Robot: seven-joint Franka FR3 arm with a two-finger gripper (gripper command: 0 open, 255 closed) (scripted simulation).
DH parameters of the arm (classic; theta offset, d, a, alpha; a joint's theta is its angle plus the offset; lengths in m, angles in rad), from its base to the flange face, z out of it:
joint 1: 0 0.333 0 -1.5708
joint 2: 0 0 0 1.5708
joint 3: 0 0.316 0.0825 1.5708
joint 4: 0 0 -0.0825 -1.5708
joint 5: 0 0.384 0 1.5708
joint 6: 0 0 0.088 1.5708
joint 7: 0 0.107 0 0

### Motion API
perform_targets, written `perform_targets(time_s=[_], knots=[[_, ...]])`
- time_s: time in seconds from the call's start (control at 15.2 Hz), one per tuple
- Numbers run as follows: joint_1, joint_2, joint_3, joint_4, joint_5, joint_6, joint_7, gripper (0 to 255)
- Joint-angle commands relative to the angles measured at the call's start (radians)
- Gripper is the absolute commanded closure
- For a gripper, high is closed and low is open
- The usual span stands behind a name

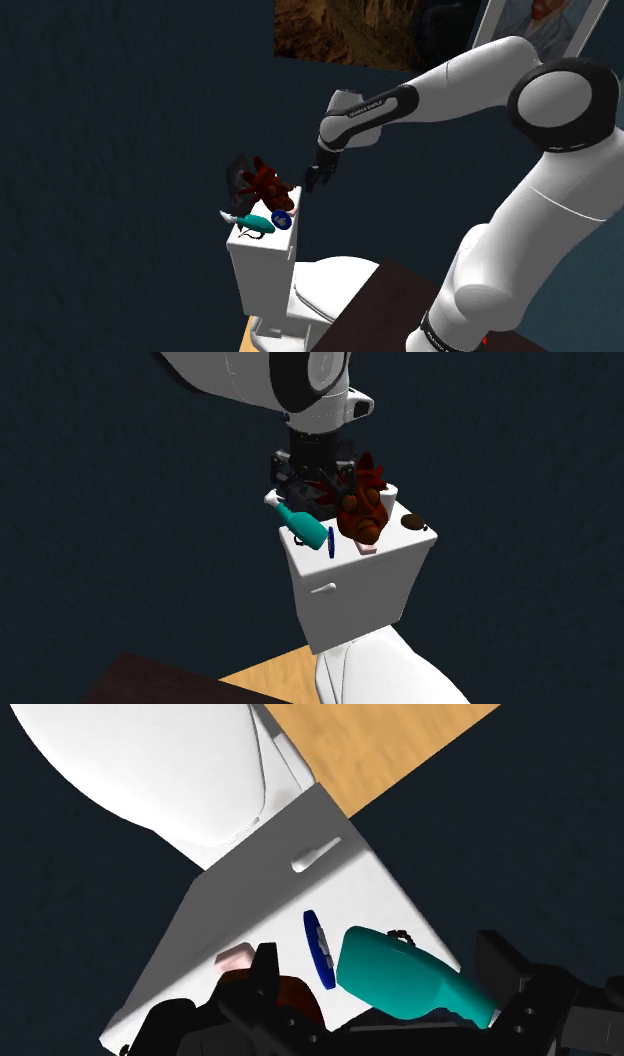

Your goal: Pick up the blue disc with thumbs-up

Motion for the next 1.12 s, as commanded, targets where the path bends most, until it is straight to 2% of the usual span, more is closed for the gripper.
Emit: perform_targets(time_s=[0.0,0.26,0.59,1.06], knots=[[0.009,0.084,-0.014,0.028,0.042,0.052,-0.06,0],[0.013,0.251,-0.017,0.118,0.139,0.114,-0.175,0],[-0.017,0.456,0.016,0.261,0.249,0.159,-0.302,0],[-0.079,0.735,0.086,0.516,0.326,0.173,-0.414,0]])
